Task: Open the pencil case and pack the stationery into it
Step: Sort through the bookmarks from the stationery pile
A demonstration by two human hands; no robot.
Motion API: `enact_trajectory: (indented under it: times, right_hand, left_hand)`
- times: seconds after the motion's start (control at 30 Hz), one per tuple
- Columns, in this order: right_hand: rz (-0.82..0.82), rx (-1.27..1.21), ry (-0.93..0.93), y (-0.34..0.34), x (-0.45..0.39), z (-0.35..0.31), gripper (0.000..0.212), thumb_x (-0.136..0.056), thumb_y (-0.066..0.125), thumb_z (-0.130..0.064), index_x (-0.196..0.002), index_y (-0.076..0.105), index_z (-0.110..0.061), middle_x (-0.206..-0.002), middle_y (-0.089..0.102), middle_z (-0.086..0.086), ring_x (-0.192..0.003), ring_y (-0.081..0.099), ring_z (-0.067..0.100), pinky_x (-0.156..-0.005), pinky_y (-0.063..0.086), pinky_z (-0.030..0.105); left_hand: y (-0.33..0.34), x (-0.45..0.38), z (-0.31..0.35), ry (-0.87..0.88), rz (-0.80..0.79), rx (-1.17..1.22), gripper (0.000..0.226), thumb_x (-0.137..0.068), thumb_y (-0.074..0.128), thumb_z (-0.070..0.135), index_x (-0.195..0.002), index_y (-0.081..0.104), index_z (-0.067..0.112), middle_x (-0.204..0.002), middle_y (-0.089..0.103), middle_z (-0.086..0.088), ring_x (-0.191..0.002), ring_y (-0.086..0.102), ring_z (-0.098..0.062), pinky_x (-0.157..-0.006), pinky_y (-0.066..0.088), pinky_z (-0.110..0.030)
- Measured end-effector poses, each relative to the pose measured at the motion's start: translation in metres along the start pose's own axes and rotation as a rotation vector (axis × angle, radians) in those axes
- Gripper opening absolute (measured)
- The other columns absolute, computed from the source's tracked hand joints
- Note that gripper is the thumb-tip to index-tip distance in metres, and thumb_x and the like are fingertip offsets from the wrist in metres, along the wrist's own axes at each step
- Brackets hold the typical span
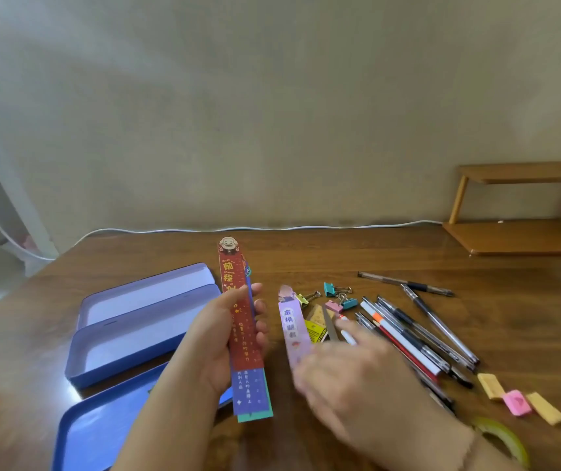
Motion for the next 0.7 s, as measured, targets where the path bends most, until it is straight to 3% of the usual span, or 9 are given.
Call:
enact_trajectory:
  times: [0.07, 0.1, 0.2, 0.3, 0.43, 0.5, 0.6, 0.63, 0.7]
  right_hand:
    - [0.292, 0.021, 0.161, -0.021, -0.001, 0.016, 0.024, -0.092, 0.054, -0.019, -0.077, 0.072, -0.018, -0.065, 0.067, -0.003, -0.056, 0.063, 0.020, -0.056, 0.055, 0.036]
    - [0.405, 0.013, 0.238, -0.032, -0.002, 0.021, 0.022, -0.093, 0.057, -0.019, -0.081, 0.075, -0.015, -0.071, 0.073, -0.001, -0.059, 0.067, 0.019, -0.052, 0.054, 0.035]
    - [0.549, 0.019, 0.197, -0.037, -0.003, 0.009, 0.020, -0.092, 0.063, -0.021, -0.096, 0.077, -0.008, -0.097, 0.078, 0.005, -0.080, 0.075, 0.017, -0.061, 0.059, 0.033]
    - [0.468, -0.016, -0.028, -0.016, -0.007, -0.023, 0.015, -0.090, 0.063, -0.020, -0.085, 0.076, -0.015, -0.090, 0.076, 0.002, -0.079, 0.071, 0.021, -0.071, 0.056, 0.035]
    - [0.245, -0.119, -0.199, -0.001, -0.012, -0.036, 0.017, -0.095, 0.056, -0.020, -0.083, 0.069, -0.018, -0.091, 0.067, 0.002, -0.093, 0.061, 0.024, -0.100, 0.041, 0.042]
    - [0.160, -0.211, -0.184, -0.004, -0.012, -0.034, 0.028, -0.100, 0.045, -0.023, -0.087, 0.069, -0.019, -0.096, 0.067, 0.003, -0.097, 0.060, 0.023, -0.099, 0.042, 0.043]
    - [0.035, -0.469, 0.043, -0.007, -0.009, -0.024, 0.057, -0.098, 0.020, -0.046, -0.095, 0.072, -0.025, -0.108, 0.068, -0.002, -0.105, 0.061, 0.016, -0.092, 0.052, 0.036]
    - [0.035, -0.494, 0.061, -0.009, -0.008, -0.023, 0.056, -0.098, 0.020, -0.048, -0.095, 0.073, -0.026, -0.107, 0.069, -0.003, -0.104, 0.060, 0.013, -0.091, 0.053, 0.032]
    - [0.101, -0.452, -0.034, -0.011, -0.006, -0.022, 0.036, -0.102, 0.042, -0.036, -0.091, 0.073, -0.022, -0.101, 0.068, -0.001, -0.100, 0.058, 0.013, -0.089, 0.053, 0.031]
  left_hand:
    - [0.001, -0.001, -0.002, 0.001, 0.004, -0.019, 0.022, -0.096, 0.049, 0.024, -0.112, 0.058, 0.011, -0.066, 0.052, -0.004, -0.043, 0.046, -0.013, -0.035, 0.039, -0.018]
    - [0.002, -0.001, -0.006, -0.010, 0.003, -0.037, 0.023, -0.096, 0.050, 0.028, -0.110, 0.058, 0.010, -0.066, 0.053, -0.005, -0.043, 0.047, -0.014, -0.035, 0.040, -0.019]
    - [0.012, 0.001, -0.021, -0.138, -0.046, -0.132, 0.044, -0.092, 0.054, 0.049, -0.100, 0.064, 0.007, -0.069, 0.061, -0.008, -0.048, 0.057, -0.018, -0.039, 0.047, -0.022]
    - [0.020, 0.005, -0.031, -0.235, -0.074, -0.190, 0.053, -0.088, 0.055, 0.055, -0.086, 0.071, 0.005, -0.065, 0.068, -0.010, -0.050, 0.064, -0.021, -0.049, 0.050, -0.026]
    - [0.021, 0.003, -0.029, -0.176, -0.066, -0.099, 0.032, -0.093, 0.050, 0.035, -0.082, 0.060, 0.007, -0.049, 0.059, -0.006, -0.036, 0.056, -0.017, -0.039, 0.045, -0.020]
    - [0.029, 0.007, -0.029, -0.233, -0.171, 0.022, 0.027, -0.088, 0.047, 0.028, -0.084, 0.062, 0.006, -0.059, 0.056, -0.006, -0.042, 0.053, -0.017, -0.042, 0.044, -0.020]
    - [0.036, 0.009, -0.029, -0.229, -0.307, 0.179, 0.028, -0.082, 0.044, 0.016, -0.105, 0.056, 0.006, -0.073, 0.052, -0.007, -0.052, 0.053, -0.016, -0.045, 0.049, -0.026]
    - [0.035, 0.008, -0.029, -0.227, -0.336, 0.227, 0.031, -0.081, 0.047, 0.017, -0.110, 0.053, 0.007, -0.074, 0.049, -0.006, -0.051, 0.050, -0.015, -0.044, 0.048, -0.025]
    - [0.033, 0.008, -0.031, -0.243, -0.358, 0.306, 0.032, -0.087, 0.049, 0.026, -0.114, 0.051, 0.010, -0.073, 0.044, -0.002, -0.051, 0.044, -0.011, -0.042, 0.044, -0.022]
Point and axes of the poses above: each hand's wrist, its own x-axis away from the middle knuckle, its own y-axis out of the palm, z = x × y, the point moved 4 cm from there along -x, towards the middle knuckle
